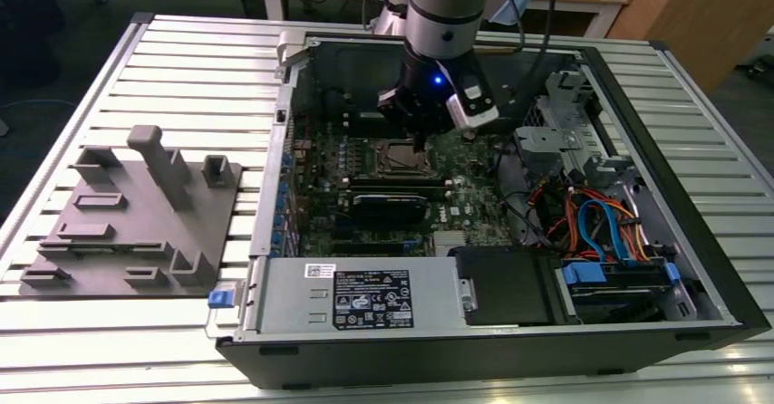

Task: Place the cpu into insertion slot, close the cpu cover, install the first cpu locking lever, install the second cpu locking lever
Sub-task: 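Install the second cpu locking lever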

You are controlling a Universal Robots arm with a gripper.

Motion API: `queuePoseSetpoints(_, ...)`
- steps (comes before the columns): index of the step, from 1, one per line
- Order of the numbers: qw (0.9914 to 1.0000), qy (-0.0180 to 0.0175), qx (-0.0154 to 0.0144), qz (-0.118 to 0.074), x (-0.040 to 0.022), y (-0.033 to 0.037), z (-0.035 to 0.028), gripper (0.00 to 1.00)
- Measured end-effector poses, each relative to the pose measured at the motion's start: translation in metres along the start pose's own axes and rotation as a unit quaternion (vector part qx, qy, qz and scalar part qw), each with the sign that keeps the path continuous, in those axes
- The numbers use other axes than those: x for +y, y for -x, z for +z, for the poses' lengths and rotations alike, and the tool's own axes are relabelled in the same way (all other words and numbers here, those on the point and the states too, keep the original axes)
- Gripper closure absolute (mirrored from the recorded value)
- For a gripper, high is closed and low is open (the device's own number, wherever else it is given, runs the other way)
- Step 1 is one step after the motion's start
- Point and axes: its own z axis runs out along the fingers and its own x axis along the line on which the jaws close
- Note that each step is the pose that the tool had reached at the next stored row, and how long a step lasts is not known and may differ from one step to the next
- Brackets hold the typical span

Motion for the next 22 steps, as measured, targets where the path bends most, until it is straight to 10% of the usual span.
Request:
queuePoseSetpoints(8,1.00000,0.0000,0.0000,0.000,-0.0113,0.0005,-0.0005,0.90)
queuePoseSetpoints(22,1.00000,0.0001,0.0000,0.000,-0.0120,0.0006,-0.0005,0.90)
